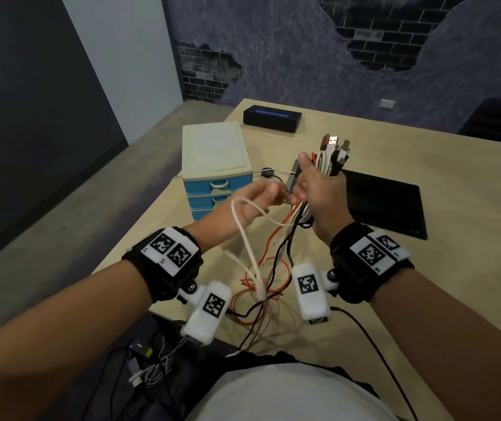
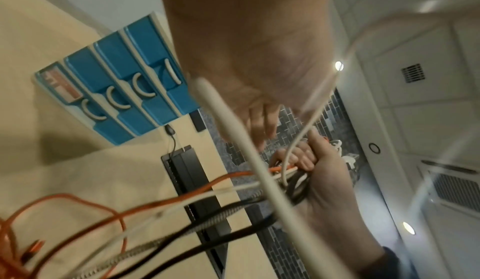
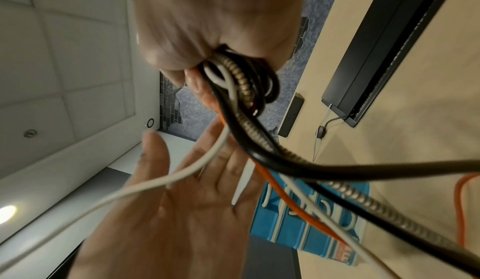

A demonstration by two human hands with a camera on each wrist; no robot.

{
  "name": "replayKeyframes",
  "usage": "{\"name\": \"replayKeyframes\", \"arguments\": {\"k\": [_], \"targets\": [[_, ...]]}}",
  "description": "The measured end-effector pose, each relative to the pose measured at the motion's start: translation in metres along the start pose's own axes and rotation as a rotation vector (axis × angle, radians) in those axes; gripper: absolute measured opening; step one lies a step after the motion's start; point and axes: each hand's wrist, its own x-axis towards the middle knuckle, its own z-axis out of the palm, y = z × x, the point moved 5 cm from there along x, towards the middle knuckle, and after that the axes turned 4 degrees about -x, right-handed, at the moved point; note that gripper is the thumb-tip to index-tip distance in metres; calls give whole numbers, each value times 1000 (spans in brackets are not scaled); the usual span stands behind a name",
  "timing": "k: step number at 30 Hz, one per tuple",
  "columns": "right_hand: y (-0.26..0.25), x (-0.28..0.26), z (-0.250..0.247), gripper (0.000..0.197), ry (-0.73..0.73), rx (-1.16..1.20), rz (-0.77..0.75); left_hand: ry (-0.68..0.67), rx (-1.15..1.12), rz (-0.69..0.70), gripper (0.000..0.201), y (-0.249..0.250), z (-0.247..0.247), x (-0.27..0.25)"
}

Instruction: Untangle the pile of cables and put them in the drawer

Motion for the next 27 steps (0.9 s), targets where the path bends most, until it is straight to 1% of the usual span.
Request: {"name": "replayKeyframes", "arguments": {"k": [2,5,6,8,10,11,14,18,20,24,26,27], "targets": [[-2,0,-1,34,4,7,-8,-140,77,-59,51,-3,4,-2],[0,0,3,34,8,60,19,-249,87,-135,56,-13,15,-4],[1,1,6,34,5,77,25,-285,64,-141,53,-15,20,-4],[1,2,10,34,-6,97,22,-336,45,-145,40,-14,28,-5],[2,3,12,35,-16,102,18,-324,75,-133,26,-12,30,-7],[2,3,12,35,-20,102,16,-314,77,-119,22,-12,32,-8],[3,4,11,34,-25,117,2,-288,-9,-90,12,-19,36,-11],[6,7,1,31,44,175,40,-196,-62,-30,12,-29,36,-9],[5,8,-4,29,82,227,63,-154,-130,-45,16,-35,36,-9],[1,8,-15,39,140,311,97,-129,-156,-170,50,-47,34,-19],[-1,7,-18,43,142,324,97,-140,-136,-196,62,-47,33,-22],[-1,6,-18,43,143,331,96,-146,-139,-211,64,-48,34,-22]]}}
